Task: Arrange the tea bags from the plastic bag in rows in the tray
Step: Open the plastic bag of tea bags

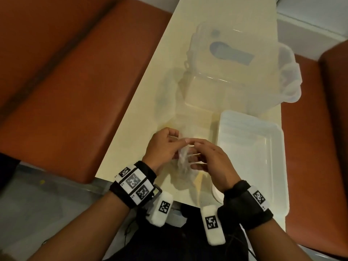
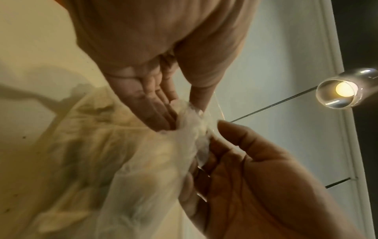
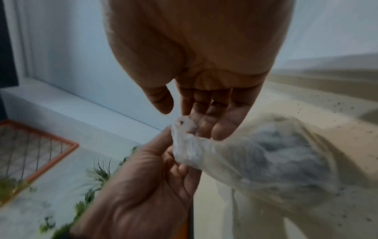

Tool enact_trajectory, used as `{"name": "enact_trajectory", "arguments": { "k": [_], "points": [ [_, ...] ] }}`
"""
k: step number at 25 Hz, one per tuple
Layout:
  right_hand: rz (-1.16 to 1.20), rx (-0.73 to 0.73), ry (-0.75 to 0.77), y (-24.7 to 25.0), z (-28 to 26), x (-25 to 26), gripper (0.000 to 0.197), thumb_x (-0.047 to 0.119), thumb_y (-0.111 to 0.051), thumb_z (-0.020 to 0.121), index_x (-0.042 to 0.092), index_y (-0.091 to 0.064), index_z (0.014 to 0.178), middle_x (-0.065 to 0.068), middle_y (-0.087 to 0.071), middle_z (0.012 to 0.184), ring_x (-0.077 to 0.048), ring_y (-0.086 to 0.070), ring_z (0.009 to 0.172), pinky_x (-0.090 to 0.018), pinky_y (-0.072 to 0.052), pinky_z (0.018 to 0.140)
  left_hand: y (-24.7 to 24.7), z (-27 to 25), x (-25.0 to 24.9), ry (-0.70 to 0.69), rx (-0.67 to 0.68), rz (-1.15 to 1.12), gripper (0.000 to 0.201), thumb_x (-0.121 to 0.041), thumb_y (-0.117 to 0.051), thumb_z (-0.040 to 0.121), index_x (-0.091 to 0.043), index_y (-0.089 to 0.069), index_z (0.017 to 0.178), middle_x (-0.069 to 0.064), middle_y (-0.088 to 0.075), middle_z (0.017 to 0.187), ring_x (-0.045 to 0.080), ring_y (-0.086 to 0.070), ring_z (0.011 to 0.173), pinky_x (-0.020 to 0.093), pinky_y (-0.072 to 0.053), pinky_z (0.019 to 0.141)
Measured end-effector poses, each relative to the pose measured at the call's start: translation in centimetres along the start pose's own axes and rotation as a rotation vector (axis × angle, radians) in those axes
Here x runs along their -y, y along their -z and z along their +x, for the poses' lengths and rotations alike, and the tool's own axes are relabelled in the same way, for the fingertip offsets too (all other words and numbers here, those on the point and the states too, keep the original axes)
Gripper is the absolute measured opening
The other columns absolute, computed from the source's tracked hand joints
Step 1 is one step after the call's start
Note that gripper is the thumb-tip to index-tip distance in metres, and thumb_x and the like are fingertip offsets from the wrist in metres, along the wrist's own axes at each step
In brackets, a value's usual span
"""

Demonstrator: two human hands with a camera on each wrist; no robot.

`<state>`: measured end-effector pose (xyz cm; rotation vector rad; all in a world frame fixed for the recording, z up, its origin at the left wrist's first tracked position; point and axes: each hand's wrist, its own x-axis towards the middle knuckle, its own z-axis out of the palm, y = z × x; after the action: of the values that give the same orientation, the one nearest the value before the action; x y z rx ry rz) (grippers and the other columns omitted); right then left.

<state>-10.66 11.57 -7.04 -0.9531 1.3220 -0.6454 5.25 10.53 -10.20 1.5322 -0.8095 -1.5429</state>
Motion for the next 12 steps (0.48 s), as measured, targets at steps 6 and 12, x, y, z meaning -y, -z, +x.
{"name": "enact_trajectory", "arguments": {
  "k": [6,12],
  "points": [
    [-0.105,-0.05,-0.096,0.8,3.1,0.1,0.045,0.046,-0.068,0.091,0.016,-0.058,0.122,-0.006,-0.067,0.103,-0.018,-0.066,0.088,-0.035,-0.057,0.074,-0.6,0.2,0.0,0.066,0.088,-0.216,0.01,-0.013,-0.058,0.099,-0.015,-0.068,0.098,0.0,-0.074,0.086,0.012,-0.07,0.074,0.026,-0.056,0.058],
    [0.244,-0.015,-0.075,2.4,3.7,1.3,0.014,0.029,-0.063,0.095,0.018,-0.063,0.087,0.005,-0.063,0.072,-0.013,-0.064,0.078,-0.03,-0.049,0.077,0.2,0.7,0.4,0.106,-0.002,-0.301,0.016,-0.011,-0.052,0.101,-0.016,-0.066,0.096,-0.002,-0.068,0.086,0.009,-0.066,0.071,0.024,-0.056,0.058]
  ]
}}
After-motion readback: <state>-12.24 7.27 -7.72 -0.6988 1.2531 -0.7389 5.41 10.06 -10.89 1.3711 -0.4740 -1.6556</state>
